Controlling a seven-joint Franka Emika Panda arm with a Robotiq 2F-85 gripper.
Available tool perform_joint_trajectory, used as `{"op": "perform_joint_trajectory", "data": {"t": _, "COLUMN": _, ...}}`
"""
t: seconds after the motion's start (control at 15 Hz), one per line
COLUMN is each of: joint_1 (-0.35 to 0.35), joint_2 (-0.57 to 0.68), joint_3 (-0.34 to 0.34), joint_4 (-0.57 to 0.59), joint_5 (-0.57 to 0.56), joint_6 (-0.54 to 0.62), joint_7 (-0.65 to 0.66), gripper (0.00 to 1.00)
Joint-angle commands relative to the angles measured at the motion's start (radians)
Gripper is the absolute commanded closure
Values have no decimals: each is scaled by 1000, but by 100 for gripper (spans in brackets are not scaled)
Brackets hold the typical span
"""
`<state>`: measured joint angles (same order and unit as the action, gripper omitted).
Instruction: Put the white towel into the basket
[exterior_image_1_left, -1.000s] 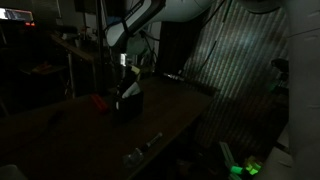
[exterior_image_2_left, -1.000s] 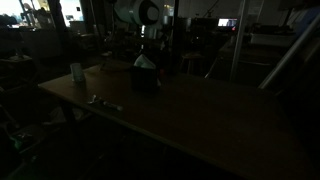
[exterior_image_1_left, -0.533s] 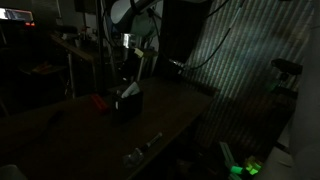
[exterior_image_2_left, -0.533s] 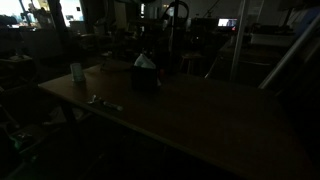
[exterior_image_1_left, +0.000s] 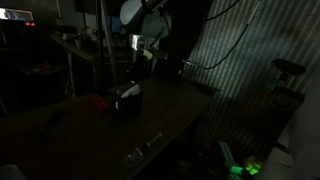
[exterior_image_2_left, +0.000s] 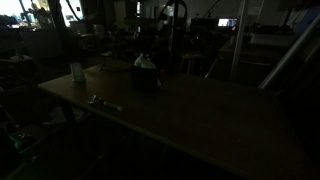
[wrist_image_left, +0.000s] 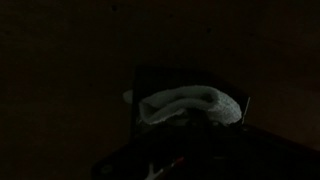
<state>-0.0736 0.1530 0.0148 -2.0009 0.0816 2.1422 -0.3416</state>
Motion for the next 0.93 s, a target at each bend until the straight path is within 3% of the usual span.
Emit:
{"op": "perform_joint_trajectory", "data": {"t": 0.0, "joint_1": 8, "joint_2": -108, "joint_3": -15, "joint_4": -119, "joint_5": -9, "joint_6": 47, "joint_7": 44, "gripper": 100}}
{"op": "perform_joint_trajectory", "data": {"t": 0.87, "joint_1": 29, "joint_2": -227, "joint_3": -16, "joint_4": -323, "joint_5": -3, "joint_6": 99, "joint_7": 117, "gripper": 100}}
